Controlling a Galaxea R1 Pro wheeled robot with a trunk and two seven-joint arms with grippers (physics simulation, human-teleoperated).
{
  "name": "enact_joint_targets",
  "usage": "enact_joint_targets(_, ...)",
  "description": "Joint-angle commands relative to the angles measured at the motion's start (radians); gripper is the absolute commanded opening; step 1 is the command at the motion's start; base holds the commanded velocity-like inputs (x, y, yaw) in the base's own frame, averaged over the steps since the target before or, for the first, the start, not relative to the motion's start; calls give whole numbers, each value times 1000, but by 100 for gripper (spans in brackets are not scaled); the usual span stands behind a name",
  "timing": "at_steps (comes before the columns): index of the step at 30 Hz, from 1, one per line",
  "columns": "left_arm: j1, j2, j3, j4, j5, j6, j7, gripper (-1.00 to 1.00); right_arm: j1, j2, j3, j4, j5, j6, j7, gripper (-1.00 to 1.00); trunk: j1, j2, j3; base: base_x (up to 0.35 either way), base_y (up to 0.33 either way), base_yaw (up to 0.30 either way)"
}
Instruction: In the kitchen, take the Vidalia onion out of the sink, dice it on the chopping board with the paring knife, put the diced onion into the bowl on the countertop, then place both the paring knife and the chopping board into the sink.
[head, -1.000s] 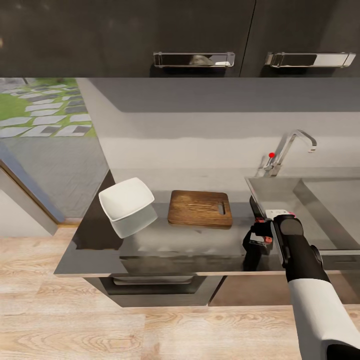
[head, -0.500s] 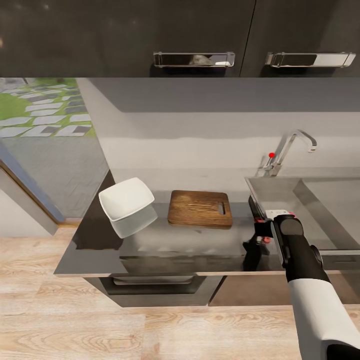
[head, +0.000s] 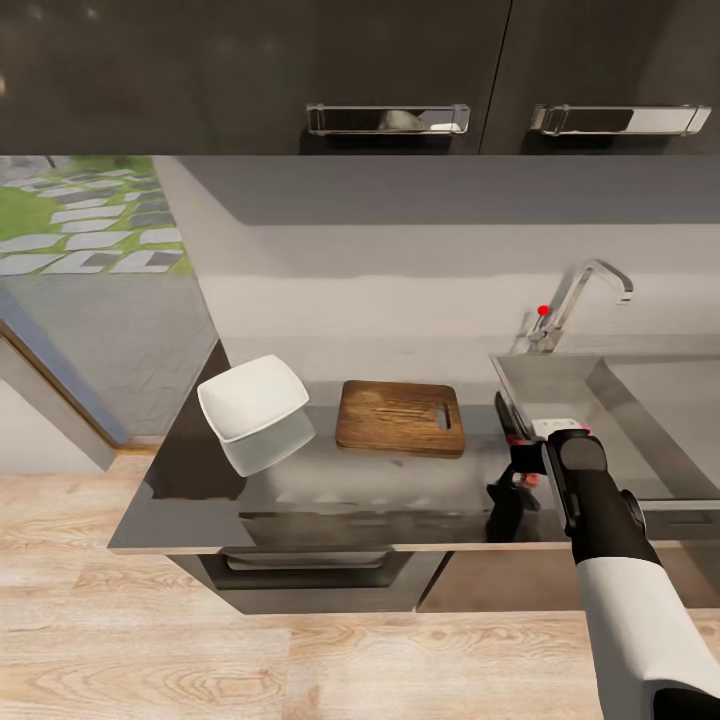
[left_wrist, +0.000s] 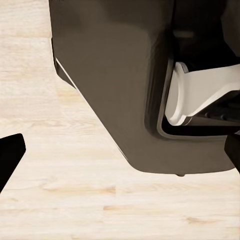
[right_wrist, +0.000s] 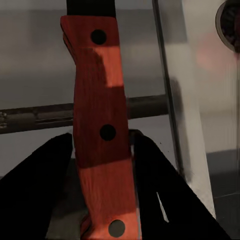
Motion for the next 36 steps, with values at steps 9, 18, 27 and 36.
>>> enact_joint_targets(9,1,0,1,-2,1,-1,-1,100,0,0,-1,-1,-35,6,13,-100,1,-1,2,0,0,0)
enact_joint_targets(18,0,0,1,-2,1,-1,-1,100,0,0,-1,-2,-35,6,13,-100,1,-1,14,0,0,0)
enact_joint_targets(27,0,0,1,-2,1,-1,-1,100,0,0,-1,-2,-36,6,13,-100,1,-1,29,0,0,0)
enact_joint_targets(36,0,0,1,-2,1,-1,-1,100,0,0,-1,-2,-36,6,13,-100,1,-1,43,0,0,0)
